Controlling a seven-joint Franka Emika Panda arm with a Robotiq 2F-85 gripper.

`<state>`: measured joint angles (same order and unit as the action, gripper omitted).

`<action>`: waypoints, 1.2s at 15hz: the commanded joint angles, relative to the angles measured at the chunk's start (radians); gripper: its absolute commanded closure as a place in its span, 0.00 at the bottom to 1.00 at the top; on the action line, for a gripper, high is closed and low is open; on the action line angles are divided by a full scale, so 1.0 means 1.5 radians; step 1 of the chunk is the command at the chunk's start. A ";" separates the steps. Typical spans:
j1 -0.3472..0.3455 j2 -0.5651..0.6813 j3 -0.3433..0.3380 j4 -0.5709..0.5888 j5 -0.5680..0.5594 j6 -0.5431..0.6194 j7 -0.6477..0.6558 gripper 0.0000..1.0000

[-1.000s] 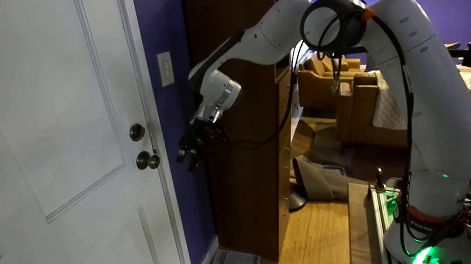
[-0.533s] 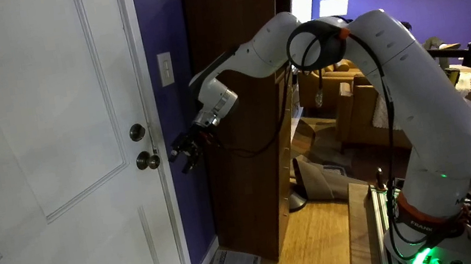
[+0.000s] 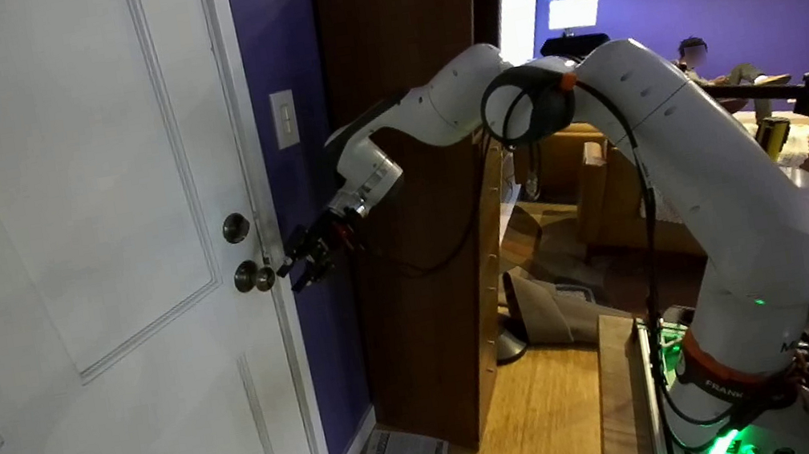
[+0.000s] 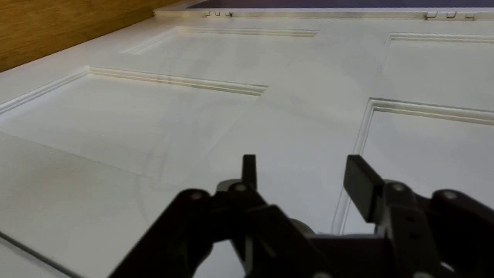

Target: Turn the lock on the door handle to the left

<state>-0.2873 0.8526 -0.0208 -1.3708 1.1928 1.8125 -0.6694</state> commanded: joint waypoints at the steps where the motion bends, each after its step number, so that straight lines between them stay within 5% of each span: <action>1: -0.021 0.057 0.014 0.074 0.019 -0.035 0.031 0.69; 5: -0.031 0.093 0.022 0.122 0.023 -0.055 0.047 0.84; 12: -0.040 0.153 0.042 0.202 0.036 -0.068 0.087 0.78; 18: -0.044 0.188 0.050 0.248 0.042 -0.057 0.110 1.00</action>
<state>-0.3355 1.0780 0.0390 -1.0729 1.2388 1.7392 -0.5381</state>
